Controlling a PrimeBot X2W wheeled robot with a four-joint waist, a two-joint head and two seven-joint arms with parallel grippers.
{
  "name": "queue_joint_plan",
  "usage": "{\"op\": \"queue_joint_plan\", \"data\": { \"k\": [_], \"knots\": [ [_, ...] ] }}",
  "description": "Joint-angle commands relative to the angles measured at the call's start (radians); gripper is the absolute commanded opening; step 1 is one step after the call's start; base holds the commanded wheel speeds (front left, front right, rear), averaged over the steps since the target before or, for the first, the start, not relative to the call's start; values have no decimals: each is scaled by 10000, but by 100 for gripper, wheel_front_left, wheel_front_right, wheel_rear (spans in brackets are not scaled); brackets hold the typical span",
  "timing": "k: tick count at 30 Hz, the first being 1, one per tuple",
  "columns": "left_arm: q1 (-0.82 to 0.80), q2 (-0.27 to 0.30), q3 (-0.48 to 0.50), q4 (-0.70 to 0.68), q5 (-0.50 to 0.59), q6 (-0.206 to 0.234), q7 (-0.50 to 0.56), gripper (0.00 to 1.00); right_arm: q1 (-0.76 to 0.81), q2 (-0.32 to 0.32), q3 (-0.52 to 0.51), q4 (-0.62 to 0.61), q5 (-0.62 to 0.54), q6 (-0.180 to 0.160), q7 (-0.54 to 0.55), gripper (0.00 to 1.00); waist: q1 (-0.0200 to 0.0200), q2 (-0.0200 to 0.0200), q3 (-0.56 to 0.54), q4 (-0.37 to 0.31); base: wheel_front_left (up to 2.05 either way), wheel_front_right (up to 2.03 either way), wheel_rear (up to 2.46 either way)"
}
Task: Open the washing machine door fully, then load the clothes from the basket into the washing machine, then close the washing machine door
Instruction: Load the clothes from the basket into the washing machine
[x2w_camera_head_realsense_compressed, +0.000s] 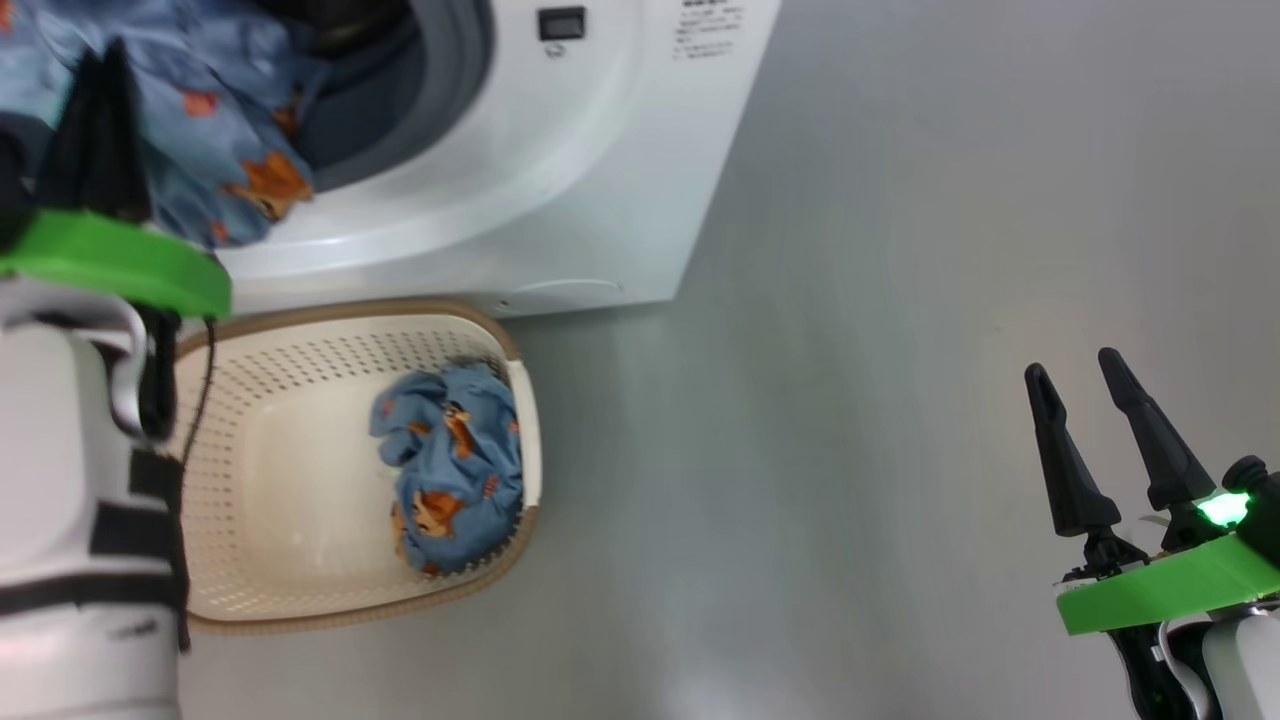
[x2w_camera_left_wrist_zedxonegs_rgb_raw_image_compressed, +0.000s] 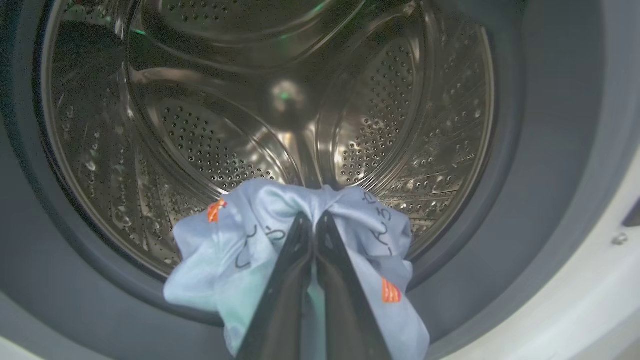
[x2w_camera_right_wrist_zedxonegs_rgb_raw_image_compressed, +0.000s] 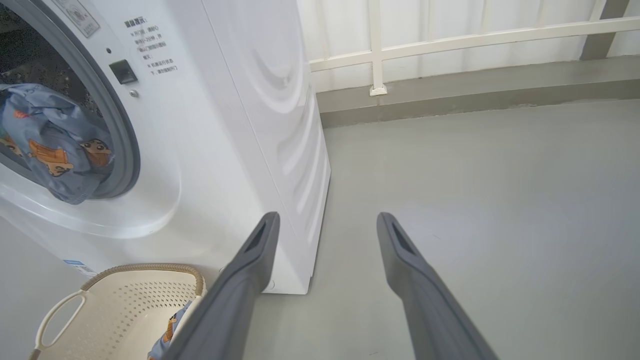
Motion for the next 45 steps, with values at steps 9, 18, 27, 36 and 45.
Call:
{"op": "queue_joint_plan", "data": {
  "k": [9, 18, 27, 36, 45],
  "knots": [
    [-1913, 1026, 379, 1987, 235, 118, -65, 0, -337, 60, 534, -318, 80, 27, -48, 100, -3, -1, 849, -934, 0, 0, 0],
    [-3047, 1634, 389, 847, 602, 526, -65, 0, -567, 111, 639, -379, 110, 27, -48, 100, -3, -1, 1229, -1236, 0, 0, 0],
    [-2546, 1473, 321, 570, 602, 753, -65, 100, -602, 106, 734, -323, 93, 27, -48, 100, -3, -1, 1160, -1177, 0, 0, 0],
    [-2105, 1362, 365, 884, 493, 758, -65, 100, -587, 40, 782, -322, 82, 27, -48, 100, -3, -1, 1012, -1079, 0, 0, 0],
    [-1225, 1048, 406, 1005, 355, 701, -65, 100, -483, -22, 767, -281, 60, 27, -48, 100, -3, -1, 729, -936, 0, 0, 0]
  ]
}}
